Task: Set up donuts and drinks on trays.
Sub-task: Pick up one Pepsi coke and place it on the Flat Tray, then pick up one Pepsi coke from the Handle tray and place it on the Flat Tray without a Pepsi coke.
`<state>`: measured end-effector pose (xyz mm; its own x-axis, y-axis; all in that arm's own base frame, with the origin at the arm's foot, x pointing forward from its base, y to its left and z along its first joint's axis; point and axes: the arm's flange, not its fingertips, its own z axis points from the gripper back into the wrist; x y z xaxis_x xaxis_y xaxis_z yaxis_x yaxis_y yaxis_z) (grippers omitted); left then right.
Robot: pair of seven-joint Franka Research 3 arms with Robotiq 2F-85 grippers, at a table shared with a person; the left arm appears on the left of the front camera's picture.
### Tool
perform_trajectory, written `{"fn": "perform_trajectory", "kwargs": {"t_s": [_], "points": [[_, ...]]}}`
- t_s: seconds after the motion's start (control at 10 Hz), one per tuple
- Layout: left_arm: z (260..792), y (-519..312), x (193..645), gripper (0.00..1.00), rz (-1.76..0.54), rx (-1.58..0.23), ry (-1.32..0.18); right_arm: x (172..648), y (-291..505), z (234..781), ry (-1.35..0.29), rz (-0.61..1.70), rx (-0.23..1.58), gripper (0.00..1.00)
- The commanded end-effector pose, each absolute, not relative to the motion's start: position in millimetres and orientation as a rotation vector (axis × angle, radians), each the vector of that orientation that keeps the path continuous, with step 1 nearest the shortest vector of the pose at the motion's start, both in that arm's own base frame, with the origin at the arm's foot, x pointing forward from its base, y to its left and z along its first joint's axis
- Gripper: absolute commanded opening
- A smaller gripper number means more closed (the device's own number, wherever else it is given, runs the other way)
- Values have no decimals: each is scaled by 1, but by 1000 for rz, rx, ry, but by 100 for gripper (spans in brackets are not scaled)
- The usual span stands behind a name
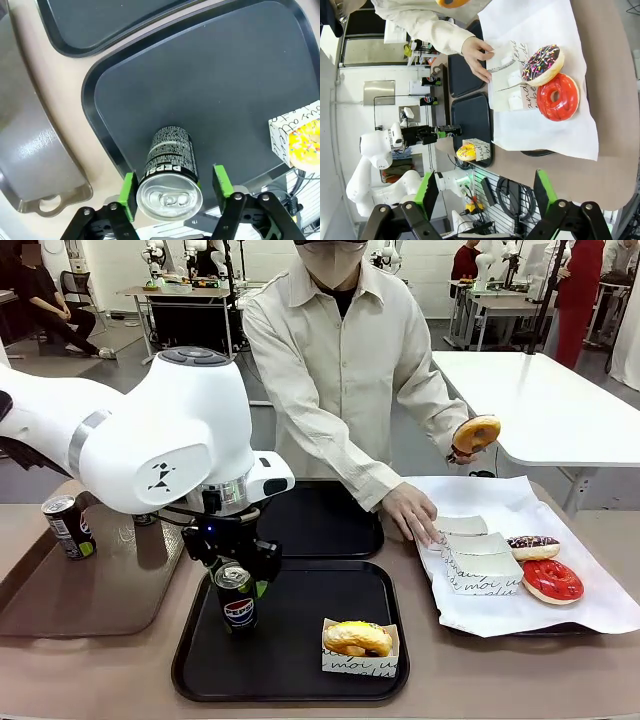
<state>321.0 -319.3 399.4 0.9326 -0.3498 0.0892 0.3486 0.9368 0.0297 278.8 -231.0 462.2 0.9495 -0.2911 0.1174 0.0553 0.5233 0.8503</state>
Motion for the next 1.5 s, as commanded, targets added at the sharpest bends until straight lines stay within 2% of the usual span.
{"fn": "perform_trajectory", "kwargs": {"t_s": [0.0,0.1,0.3,0.7,0.9,1.0,1.4], "points": [[415,-319,315,100,-359,23,-79,279,-232,463,-269,-203,1017,100],[430,-312,308,86,-375,18,-79,279,-232,463,-269,-203,1017,100],[460,-292,290,100,-390,-7,-102,279,-232,463,-269,-203,1017,100],[490,-244,262,100,-398,-44,-165,279,-232,463,-269,-203,1017,100],[490,-227,267,100,-321,-4,-238,279,-232,463,-269,-203,1017,100],[497,-245,267,100,-372,-27,-172,279,-232,463,-269,-203,1017,100],[497,-245,267,100,-372,-27,-172,279,-232,463,-269,-203,1017,100]]}}
